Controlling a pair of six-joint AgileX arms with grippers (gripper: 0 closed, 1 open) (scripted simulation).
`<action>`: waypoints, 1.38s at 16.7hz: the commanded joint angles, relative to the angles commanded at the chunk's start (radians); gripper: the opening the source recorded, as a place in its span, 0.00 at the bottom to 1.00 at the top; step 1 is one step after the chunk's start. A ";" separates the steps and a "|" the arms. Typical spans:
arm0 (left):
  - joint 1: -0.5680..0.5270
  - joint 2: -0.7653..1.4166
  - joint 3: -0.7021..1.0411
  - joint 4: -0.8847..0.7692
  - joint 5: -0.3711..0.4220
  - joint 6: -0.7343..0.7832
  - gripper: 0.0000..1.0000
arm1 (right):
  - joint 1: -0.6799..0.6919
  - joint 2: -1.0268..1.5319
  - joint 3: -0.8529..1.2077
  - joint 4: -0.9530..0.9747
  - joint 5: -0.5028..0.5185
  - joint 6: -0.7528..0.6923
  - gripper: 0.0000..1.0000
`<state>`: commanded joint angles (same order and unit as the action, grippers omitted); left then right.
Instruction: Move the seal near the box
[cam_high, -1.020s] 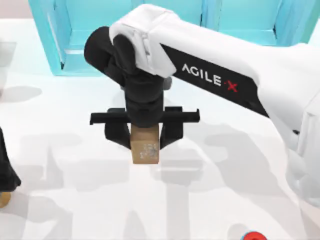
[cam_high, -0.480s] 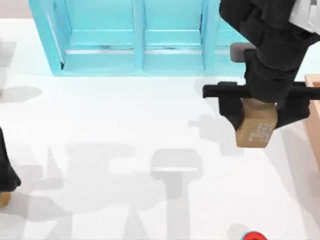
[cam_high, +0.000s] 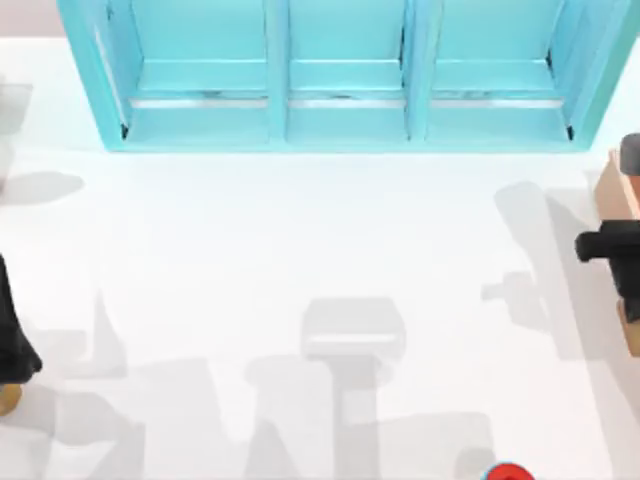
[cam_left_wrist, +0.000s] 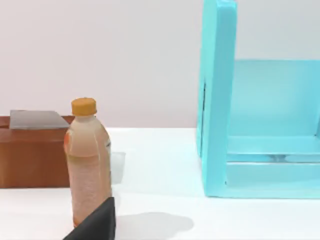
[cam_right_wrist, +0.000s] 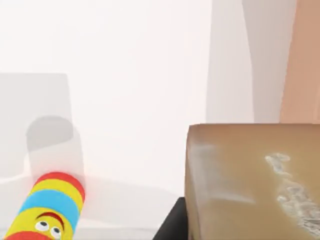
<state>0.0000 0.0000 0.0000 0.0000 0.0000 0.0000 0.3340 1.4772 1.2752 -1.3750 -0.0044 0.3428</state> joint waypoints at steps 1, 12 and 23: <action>0.000 0.000 0.000 0.000 0.000 0.000 1.00 | -0.001 -0.002 -0.002 0.000 0.000 -0.002 0.00; 0.000 0.000 0.000 0.000 0.000 0.000 1.00 | 0.004 0.014 -0.208 0.227 -0.001 0.005 0.00; 0.000 0.000 0.000 0.000 0.000 0.000 1.00 | 0.006 0.019 -0.242 0.260 0.000 0.006 0.38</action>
<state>0.0000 0.0000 0.0000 0.0000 0.0000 0.0000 0.3399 1.4958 1.0334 -1.1146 -0.0045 0.3487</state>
